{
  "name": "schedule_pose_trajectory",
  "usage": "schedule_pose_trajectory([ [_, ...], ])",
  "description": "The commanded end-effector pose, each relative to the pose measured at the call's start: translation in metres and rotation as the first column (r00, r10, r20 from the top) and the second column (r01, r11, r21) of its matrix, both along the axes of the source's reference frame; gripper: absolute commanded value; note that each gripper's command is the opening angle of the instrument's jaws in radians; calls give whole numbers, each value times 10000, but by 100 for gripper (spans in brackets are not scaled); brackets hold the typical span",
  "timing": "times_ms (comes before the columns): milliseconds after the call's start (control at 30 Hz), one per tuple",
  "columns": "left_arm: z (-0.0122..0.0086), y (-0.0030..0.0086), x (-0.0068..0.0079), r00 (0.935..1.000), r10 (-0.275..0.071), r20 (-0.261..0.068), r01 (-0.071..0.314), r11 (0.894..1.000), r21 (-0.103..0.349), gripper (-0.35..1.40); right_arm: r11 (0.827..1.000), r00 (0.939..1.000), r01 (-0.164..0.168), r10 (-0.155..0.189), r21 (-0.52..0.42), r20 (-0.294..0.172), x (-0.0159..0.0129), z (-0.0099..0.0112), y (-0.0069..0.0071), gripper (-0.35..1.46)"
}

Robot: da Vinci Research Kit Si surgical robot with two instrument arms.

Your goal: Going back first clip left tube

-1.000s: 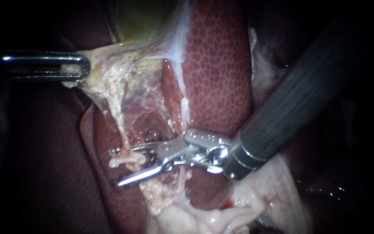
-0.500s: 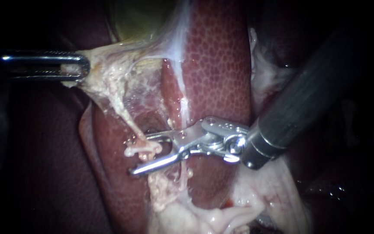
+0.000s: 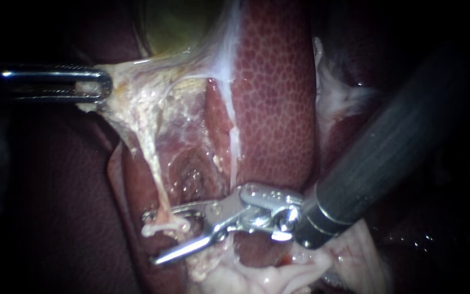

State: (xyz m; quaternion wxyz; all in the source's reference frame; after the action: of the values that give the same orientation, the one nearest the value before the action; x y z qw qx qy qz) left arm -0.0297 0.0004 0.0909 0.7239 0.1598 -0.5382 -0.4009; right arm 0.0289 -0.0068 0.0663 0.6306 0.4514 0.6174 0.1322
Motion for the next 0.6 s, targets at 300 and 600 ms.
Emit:
schedule_pose_trajectory([
  [300, 2, 2, -2, 10000, -18, -12, 18, 10000, 9, -35, 9993, 9992, 355, -353, 136, -167, 14, -3, -6, 60],
  [600, 0, 0, -4, 10000, -35, -25, 35, 10000, 5, -35, 9721, 9977, -314, 165, -2323, -657, 34, 17, 5, 60],
])
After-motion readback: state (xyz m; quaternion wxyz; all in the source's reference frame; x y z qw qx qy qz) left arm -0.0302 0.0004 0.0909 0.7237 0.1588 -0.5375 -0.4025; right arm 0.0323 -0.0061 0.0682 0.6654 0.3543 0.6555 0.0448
